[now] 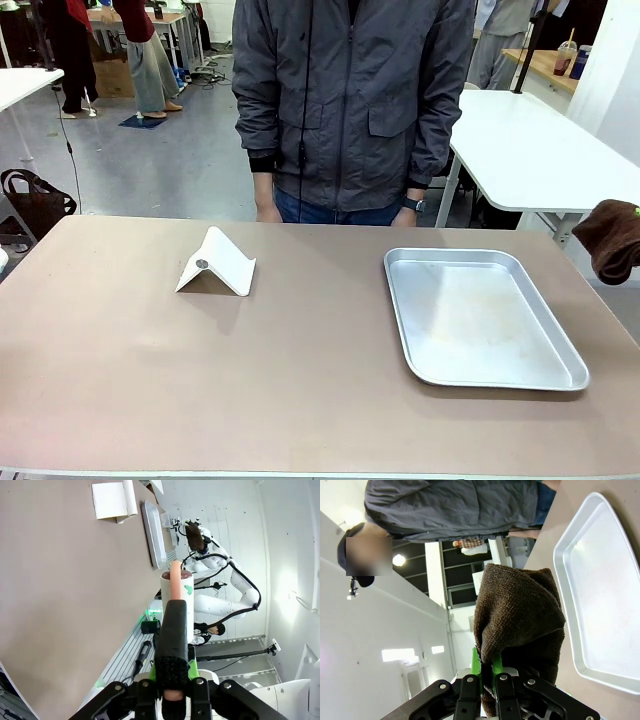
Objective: Clean the surface of the table.
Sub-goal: Return the Lint Roller and towel to their original positions.
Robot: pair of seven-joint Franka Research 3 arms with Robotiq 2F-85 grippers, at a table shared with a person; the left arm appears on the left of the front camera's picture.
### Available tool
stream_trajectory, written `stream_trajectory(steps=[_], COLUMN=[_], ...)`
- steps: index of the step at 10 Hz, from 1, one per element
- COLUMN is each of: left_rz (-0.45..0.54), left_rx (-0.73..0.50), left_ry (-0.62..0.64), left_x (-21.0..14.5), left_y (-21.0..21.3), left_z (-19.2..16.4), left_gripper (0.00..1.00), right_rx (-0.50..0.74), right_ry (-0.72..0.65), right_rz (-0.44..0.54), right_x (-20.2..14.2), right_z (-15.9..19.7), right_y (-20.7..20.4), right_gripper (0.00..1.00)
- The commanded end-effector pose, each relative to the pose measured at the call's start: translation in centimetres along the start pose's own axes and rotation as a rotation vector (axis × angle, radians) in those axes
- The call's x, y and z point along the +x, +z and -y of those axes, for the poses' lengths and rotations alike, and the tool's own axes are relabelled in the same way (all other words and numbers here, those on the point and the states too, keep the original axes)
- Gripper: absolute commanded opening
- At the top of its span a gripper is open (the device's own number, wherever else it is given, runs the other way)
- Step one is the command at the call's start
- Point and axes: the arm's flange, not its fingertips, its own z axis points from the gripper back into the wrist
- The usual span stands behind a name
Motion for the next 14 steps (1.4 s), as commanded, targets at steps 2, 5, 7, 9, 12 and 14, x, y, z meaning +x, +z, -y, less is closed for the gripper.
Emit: stream_trajectory(steps=[2,5,7,9,12,14], left_rz=[-0.005,-0.005,-0.005,-0.026,-0.088,-0.123], left_rx=[-0.006,-0.006,-0.006,0.037,0.075,0.129], left_ry=[0.008,0.008,0.008,-0.002,-0.046,-0.053], left_x=[0.0,0.0,0.0,0.7,4.4,6.8], left_y=[0.1,0.1,0.1,-1.2,-6.0,-9.9], left_z=[0.4,0.4,0.4,1.4,7.8,10.9], left_gripper=[0.22,0.22,0.22,0.22,0.22,0.22], right_rx=[0.008,0.008,0.008,-0.073,-0.228,-0.274], right_ry=[0.009,0.009,0.009,0.031,0.139,0.184], right_rz=[-0.009,-0.009,-0.009,-0.014,-0.063,-0.069], right_x=[-0.1,-0.1,-0.1,-0.5,-3.3,-4.9], right_z=[-0.5,-0.5,-0.5,-0.6,-3.2,-4.1], right_y=[-0.1,-0.1,-0.1,-1.7,-9.0,-14.8], right_gripper=[0.09,0.09,0.09,0.09,0.09,0.09])
